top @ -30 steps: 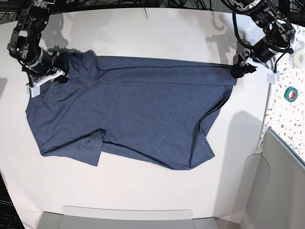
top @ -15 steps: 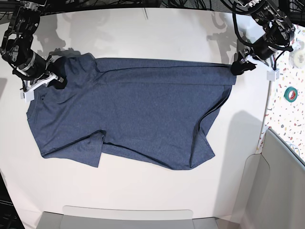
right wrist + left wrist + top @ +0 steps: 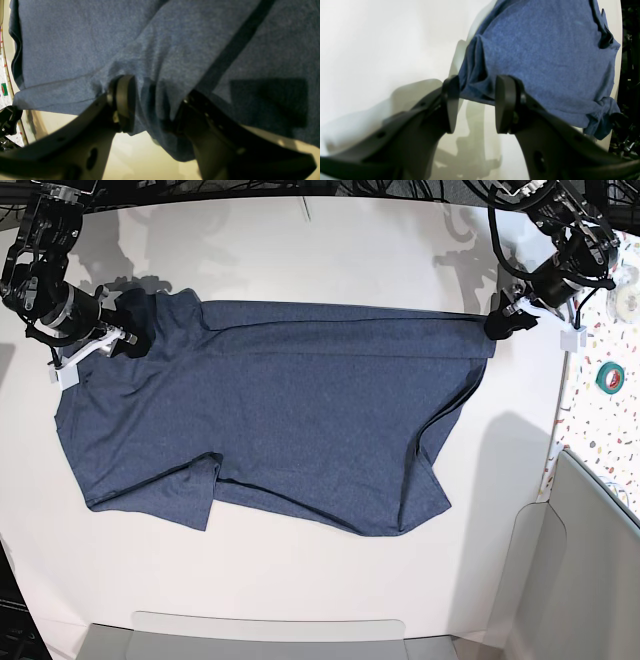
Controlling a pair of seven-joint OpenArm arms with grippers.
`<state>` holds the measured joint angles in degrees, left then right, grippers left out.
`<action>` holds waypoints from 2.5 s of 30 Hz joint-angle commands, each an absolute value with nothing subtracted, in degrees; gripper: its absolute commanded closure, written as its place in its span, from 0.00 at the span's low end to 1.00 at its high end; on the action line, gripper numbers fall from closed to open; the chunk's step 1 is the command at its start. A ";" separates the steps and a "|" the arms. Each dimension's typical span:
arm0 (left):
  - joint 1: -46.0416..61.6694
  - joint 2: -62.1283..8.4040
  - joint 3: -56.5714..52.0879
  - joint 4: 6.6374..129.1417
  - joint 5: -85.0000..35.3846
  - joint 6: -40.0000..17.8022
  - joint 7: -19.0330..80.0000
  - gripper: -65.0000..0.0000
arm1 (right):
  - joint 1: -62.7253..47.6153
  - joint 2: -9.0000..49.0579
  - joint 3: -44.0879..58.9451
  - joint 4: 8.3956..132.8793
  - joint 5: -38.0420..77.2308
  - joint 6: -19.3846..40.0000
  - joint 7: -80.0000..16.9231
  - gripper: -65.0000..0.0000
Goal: Layout the t-shirt on the table in an organized manner, then fold the t-shirt properly
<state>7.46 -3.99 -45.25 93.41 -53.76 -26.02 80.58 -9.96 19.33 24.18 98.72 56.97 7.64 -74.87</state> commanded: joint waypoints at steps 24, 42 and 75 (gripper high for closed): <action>7.52 -4.97 -45.32 94.37 -54.81 -26.24 80.00 0.65 | -12.26 23.43 24.75 100.09 62.29 7.69 -76.18 0.90; 7.52 -4.97 -45.32 94.37 -54.73 -26.24 80.00 0.65 | -13.23 26.86 24.66 100.18 65.01 7.96 -76.26 0.56; 7.52 -4.97 -45.32 94.37 -54.73 -26.24 80.00 0.65 | 6.37 15.69 17.98 78.29 72.04 7.96 -75.91 0.87</action>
<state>7.79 -4.34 -45.25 93.41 -53.54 -26.02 80.58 5.61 14.92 17.72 77.43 70.57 7.88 -75.83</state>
